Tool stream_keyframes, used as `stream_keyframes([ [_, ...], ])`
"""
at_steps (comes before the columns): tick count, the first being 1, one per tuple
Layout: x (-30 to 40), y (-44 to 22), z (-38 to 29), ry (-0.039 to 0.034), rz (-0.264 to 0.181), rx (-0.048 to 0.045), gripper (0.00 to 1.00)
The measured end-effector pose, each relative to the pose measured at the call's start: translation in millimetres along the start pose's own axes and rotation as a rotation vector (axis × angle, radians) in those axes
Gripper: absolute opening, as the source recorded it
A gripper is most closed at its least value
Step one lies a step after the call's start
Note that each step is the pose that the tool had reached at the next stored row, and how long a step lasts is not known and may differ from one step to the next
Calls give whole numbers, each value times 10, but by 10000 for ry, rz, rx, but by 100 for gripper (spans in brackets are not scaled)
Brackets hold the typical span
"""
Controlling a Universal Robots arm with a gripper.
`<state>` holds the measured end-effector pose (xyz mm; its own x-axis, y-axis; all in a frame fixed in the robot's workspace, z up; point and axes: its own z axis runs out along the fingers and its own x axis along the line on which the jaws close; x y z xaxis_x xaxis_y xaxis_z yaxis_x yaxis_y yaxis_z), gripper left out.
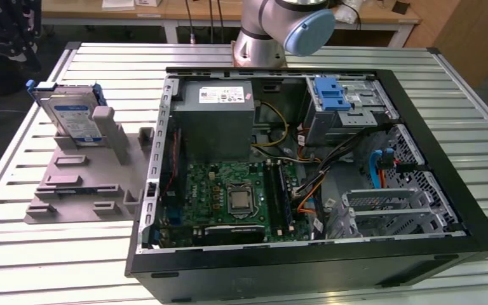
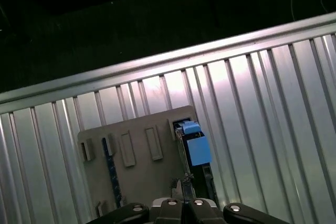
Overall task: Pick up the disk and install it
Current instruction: 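Pick up the disk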
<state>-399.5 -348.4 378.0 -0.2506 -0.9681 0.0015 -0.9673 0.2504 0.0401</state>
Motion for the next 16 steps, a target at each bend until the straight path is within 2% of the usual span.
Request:
stream_keyframes([
  [4,0,1,0,1,-112,-1,11],
  [12,0,0,6,53,-1518,29,11],
  [16,0,0,8,51,-1618,54,11],
])
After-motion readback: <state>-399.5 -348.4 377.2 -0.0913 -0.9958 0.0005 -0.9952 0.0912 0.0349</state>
